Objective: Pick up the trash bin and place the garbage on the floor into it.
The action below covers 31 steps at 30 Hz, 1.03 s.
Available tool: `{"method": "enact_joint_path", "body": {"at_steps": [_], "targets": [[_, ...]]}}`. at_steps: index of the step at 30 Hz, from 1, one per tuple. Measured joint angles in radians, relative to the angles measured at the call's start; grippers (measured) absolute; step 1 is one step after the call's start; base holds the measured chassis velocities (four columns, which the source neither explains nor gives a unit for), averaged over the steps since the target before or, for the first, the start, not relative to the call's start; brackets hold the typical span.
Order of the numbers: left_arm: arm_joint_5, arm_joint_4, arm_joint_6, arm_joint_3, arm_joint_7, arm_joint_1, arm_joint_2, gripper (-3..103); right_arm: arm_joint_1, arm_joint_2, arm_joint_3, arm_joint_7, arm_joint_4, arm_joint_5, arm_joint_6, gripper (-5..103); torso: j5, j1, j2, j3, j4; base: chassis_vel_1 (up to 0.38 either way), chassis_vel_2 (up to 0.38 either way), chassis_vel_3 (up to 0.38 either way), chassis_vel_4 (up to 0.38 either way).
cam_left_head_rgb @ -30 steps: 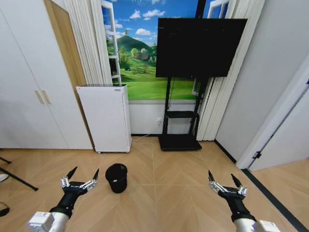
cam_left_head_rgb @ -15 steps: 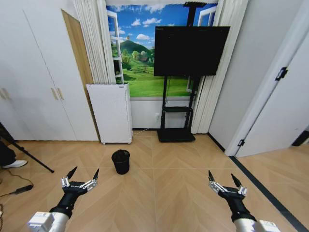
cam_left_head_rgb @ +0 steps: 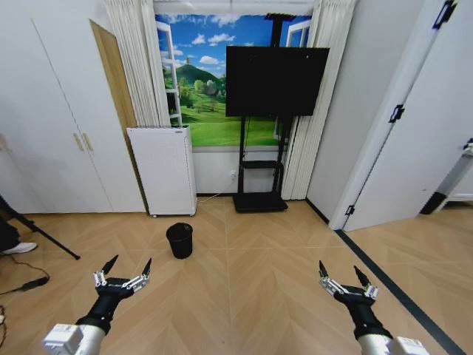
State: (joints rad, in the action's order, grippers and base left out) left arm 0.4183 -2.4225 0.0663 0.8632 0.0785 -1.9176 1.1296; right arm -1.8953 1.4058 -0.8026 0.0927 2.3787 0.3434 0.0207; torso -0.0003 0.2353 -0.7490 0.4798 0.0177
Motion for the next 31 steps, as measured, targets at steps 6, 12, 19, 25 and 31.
{"method": "enact_joint_path", "body": {"at_steps": [6, 12, 19, 25, 31], "targets": [[0.000, 0.000, 0.000, 0.000, 0.000, 0.000, 0.000, 100, 0.000, 0.000, 0.000, 0.000, 0.000, 0.000, 0.000, 100, 0.0003, -0.001, 0.000, 0.000, 0.0003, 0.000, 0.000, 0.000, 0.000], [0.000, 0.000, 0.000, 0.000, 0.000, 0.000, 0.000, 100, 0.000, 0.000, 0.000, 0.000, 0.000, 0.000, 0.000, 100, 0.0003, -0.001, 0.000, 0.000, 0.0003, 0.000, 0.000, 0.000, 0.000], [0.000, 0.000, 0.000, 0.000, 0.000, 0.000, 0.000, 100, 0.000, 0.000, 0.000, 0.000, 0.000, 0.000, 0.000, 100, 0.0002, -0.001, 0.000, 0.000, 0.0002, 0.000, 0.000, 0.000, 0.000], [0.000, 0.000, 0.000, 0.000, 0.000, 0.000, 0.000, 100, 0.000, 0.000, 0.000, 0.000, 0.000, 0.000, 0.000, 100, 0.0003, -0.001, 0.000, 0.000, 0.0002, 0.000, 0.000, 0.000, 0.000], [0.000, 0.000, 0.000, 0.000, 0.000, 0.000, 0.000, 100, 0.000, 0.000, 0.000, 0.000, 0.000, 0.000, 0.000, 100, 0.0003, -0.001, 0.000, 0.000, 0.0002, 0.000, 0.000, 0.000, 0.000]]}}
